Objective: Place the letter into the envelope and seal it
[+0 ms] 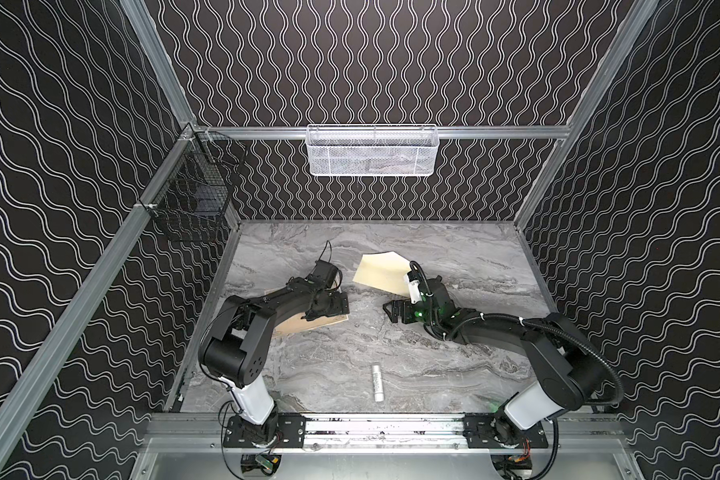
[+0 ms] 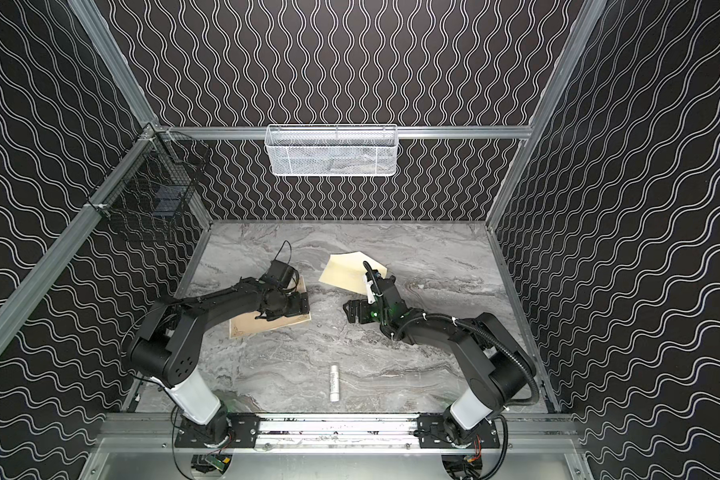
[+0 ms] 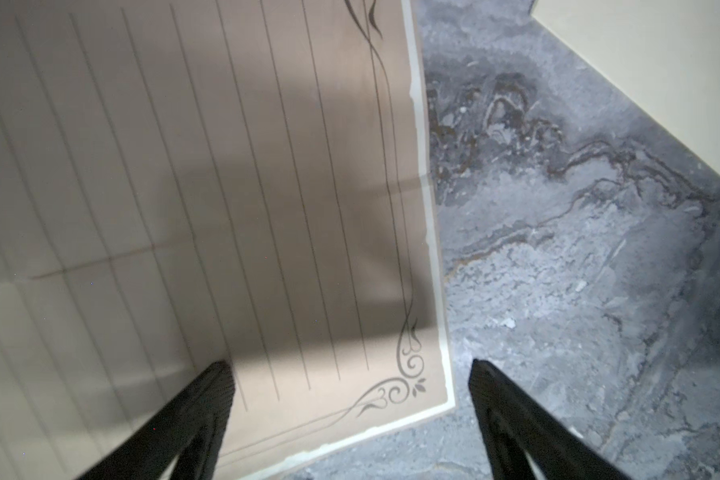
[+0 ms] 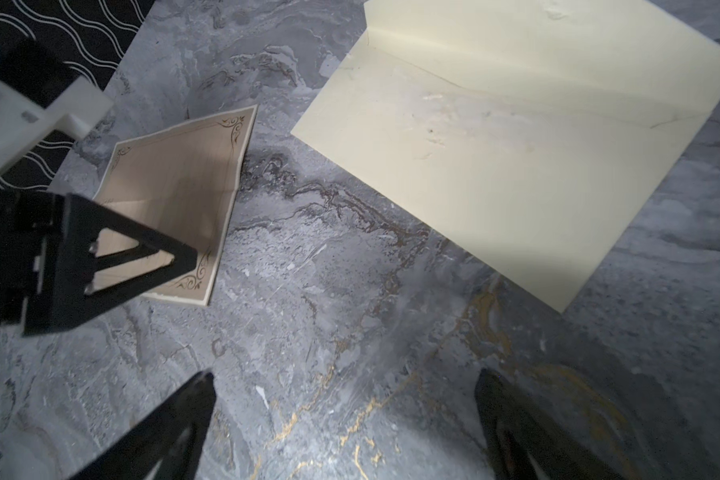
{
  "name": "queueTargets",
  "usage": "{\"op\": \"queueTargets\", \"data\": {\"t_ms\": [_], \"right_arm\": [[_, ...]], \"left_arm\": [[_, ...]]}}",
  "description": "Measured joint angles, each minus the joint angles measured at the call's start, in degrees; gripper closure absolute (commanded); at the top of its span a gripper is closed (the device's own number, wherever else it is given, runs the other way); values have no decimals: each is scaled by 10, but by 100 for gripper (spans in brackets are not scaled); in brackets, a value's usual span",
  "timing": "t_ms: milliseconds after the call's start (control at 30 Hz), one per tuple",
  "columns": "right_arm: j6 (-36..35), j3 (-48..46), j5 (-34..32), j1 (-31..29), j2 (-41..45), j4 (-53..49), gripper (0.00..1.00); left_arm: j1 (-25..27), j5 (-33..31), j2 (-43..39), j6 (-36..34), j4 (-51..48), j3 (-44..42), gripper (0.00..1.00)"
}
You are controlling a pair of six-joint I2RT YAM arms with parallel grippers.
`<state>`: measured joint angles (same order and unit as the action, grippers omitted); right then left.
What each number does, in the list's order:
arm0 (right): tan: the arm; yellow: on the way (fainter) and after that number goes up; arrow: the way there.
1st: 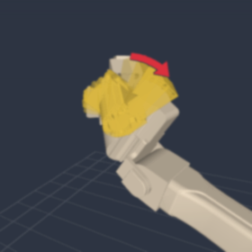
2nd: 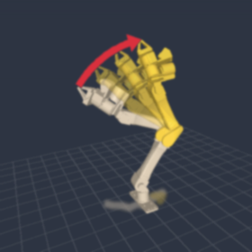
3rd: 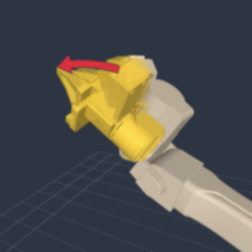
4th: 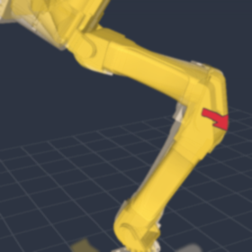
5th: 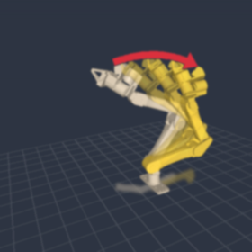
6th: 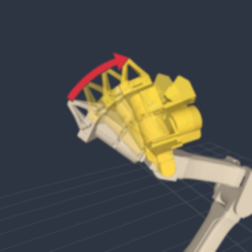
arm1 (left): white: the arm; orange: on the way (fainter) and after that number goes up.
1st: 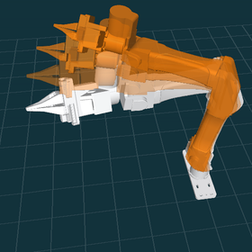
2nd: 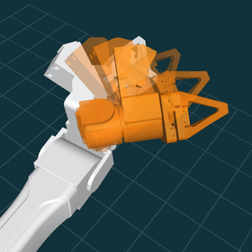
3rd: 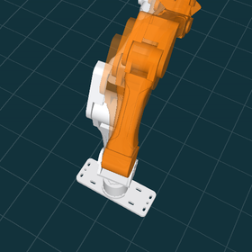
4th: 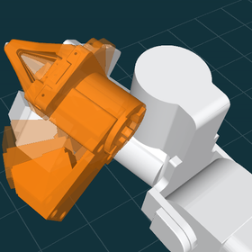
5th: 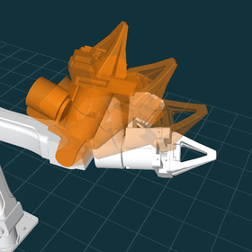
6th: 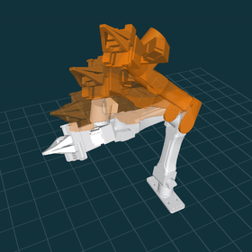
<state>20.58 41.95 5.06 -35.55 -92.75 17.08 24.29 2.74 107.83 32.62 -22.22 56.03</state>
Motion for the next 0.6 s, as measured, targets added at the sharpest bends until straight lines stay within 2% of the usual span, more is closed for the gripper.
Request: {"op": "queueTargets", "data": {"t_ms": [600], "right_arm": [[23,88,-10,9,-128,6,0]], "left_arm": [[106,20,0,4,27,-5,7]]}}
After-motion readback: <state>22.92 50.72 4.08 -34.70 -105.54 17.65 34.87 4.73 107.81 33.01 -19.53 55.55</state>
